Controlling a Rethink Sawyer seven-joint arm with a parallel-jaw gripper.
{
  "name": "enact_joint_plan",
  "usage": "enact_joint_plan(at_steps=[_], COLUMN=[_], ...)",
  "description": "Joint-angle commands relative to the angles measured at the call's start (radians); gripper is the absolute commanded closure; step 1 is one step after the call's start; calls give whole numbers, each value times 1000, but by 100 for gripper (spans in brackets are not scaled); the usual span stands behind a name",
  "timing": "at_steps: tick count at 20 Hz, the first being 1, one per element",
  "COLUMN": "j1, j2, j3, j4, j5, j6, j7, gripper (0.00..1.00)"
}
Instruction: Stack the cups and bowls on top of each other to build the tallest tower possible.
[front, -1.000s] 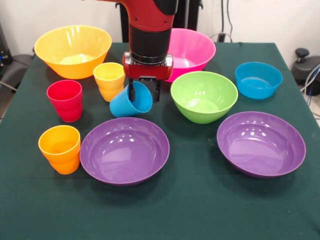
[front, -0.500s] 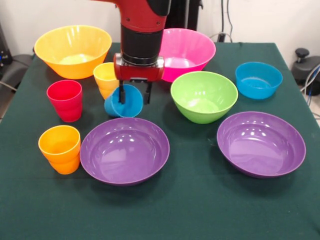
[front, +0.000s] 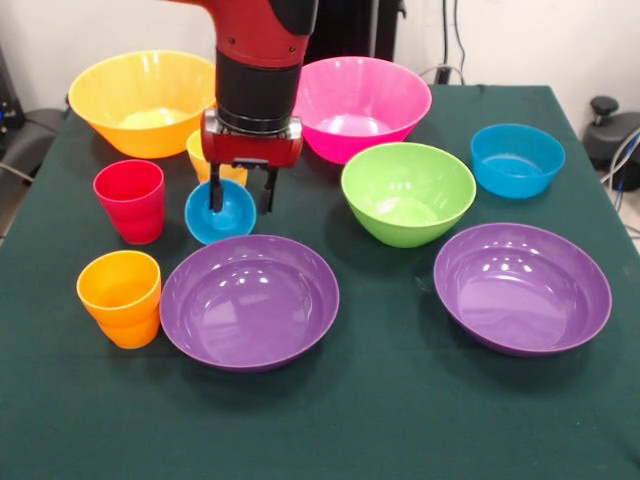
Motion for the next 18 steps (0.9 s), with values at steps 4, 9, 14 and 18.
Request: enact_joint_plan(at_steps=[4, 9, 14, 18], j1=[-11, 3, 15, 10], j2=[72, 71, 81, 81], j3=[61, 54, 28, 29], j4=[-38, -34, -22, -19], j5=[-118, -115, -114, -108], j6=[23, 68, 80, 87], j7=[-99, -89, -63, -67], gripper=[0, 0, 0, 0])
